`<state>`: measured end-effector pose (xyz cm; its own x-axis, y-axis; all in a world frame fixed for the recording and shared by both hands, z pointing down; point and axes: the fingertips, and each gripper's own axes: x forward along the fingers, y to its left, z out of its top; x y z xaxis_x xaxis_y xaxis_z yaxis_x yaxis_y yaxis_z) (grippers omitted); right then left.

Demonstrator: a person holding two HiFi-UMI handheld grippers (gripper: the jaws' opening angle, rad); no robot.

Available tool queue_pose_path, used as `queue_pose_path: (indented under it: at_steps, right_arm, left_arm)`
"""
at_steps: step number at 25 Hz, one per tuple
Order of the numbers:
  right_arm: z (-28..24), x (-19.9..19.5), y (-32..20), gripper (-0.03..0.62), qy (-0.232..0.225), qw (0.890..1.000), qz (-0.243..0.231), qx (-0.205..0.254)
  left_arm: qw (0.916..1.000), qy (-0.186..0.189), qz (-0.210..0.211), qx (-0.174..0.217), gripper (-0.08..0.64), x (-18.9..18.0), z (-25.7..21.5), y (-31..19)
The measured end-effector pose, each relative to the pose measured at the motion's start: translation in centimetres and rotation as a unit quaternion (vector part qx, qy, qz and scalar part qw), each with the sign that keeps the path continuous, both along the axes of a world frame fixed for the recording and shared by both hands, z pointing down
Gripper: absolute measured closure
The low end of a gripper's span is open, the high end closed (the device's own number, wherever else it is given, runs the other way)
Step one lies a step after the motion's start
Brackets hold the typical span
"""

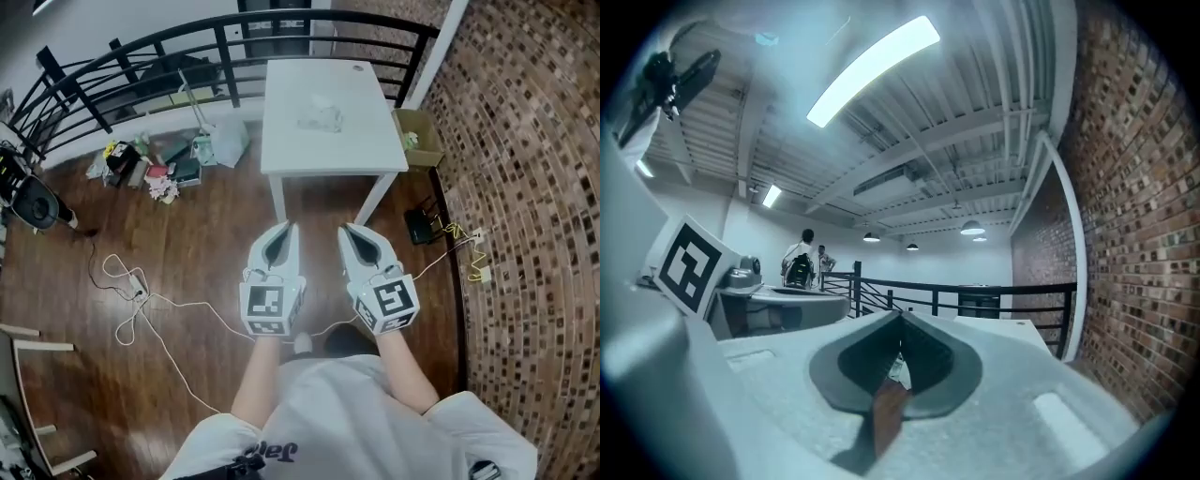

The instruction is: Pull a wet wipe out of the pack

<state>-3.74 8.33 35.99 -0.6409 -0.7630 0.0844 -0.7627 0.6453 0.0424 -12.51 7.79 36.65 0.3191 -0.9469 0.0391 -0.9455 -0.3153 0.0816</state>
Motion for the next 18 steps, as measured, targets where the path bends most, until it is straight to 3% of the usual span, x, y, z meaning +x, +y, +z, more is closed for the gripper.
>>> queue_pose_path:
  at_steps: [4, 8, 13, 18]
  right_arm:
    - [1.7, 0.3, -6.5, 0.604, -0.003, 1.000, 0.018, -0.021]
    - [2.5, 1.0, -13.6, 0.604, -0.013, 1.000, 0.022, -0.010]
    - [4.8, 1.3, -25.0, 0.604, -0.016, 1.000, 0.001, -0.019]
    - [1.4, 3.4, -39.9, 0.604, -0.039, 0.999, -0.020, -0.006]
  left_arm:
    - [0.9999, -0.002, 0.011, -0.008, 0.545, -0.3, 1.2, -6.4]
    - [0.9999, -0.004, 0.012, -0.005, 0.545, -0.3, 2.6, -12.9]
    - [0.9989, 0.040, 0.018, -0.017, 0.545, 1.4, 2.4, -23.6]
    - [0.9997, 0.001, 0.008, 0.023, 0.545, 3.6, -1.5, -37.4]
